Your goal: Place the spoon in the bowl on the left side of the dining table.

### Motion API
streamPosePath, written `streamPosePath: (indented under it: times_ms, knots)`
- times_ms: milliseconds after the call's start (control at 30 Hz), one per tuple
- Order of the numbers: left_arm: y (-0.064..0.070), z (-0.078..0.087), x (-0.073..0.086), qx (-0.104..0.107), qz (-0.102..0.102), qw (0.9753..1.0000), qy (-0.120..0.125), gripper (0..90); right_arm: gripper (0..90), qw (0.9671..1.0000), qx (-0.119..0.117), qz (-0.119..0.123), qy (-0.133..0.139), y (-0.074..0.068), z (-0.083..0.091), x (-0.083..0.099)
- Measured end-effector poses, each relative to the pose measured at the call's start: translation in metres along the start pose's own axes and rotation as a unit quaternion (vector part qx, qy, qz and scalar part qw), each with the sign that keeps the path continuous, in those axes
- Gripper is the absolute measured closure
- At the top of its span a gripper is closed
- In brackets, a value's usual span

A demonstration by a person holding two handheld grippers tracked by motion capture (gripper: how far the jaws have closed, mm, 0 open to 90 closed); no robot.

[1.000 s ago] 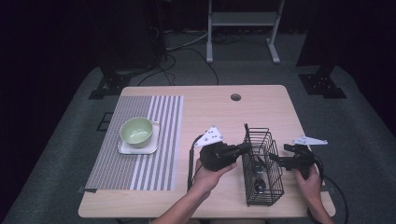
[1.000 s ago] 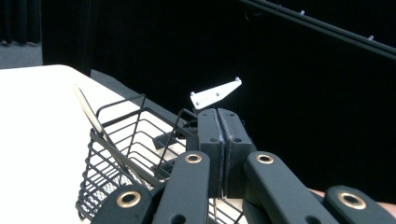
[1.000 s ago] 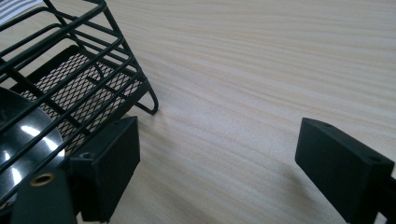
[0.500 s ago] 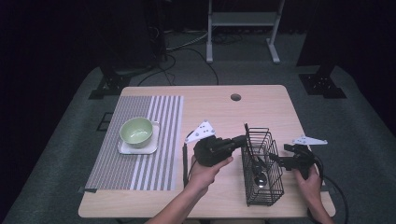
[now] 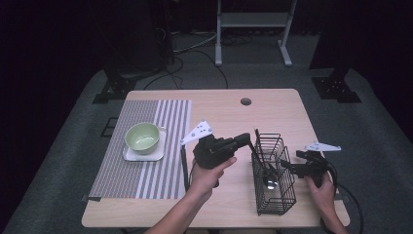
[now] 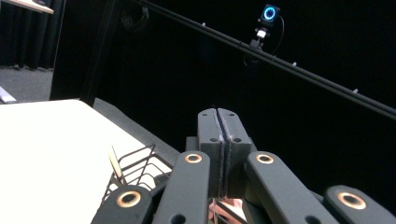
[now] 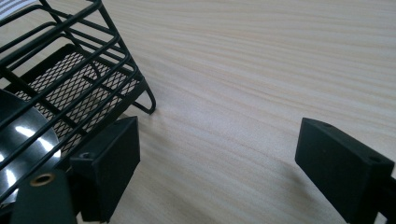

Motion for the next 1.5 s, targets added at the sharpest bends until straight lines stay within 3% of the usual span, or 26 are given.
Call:
streamPosePath:
  times_ms: [433,767,1167,1500]
  knots:
    - [-0.003,0.021,-0.02,-0.007,0.012,0.9993,0.036,89.5,13.0,1.0,0.003,0.002,-0.002,0.0,-0.001,0.0]
    - [-0.011,0.045,-0.033,-0.034,0.008,0.9977,0.058,89.6,13.0,1.0,0.005,0.002,-0.003,0.0,-0.001,0.0]
    - [-0.02,0.066,-0.037,-0.064,0.003,0.996,0.061,89.6,13.0,1.0,0.007,0.002,-0.003,-0.001,-0.001,0.0]
    - [-0.032,0.078,-0.027,-0.083,0.005,0.9948,0.059,89.6,13.0,0.9999,0.01,0.005,-0.006,-0.001,-0.001,0.0]
Point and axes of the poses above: each handheld gripper's, and its own axes: z roughly backward along the jaws, x roughly out of its underside, y roughly to its right, the point moved 2 cm from there along -z, roughly forward along the jaws, and after that the axes turned 7 degrees about x, right-handed, at the moved point
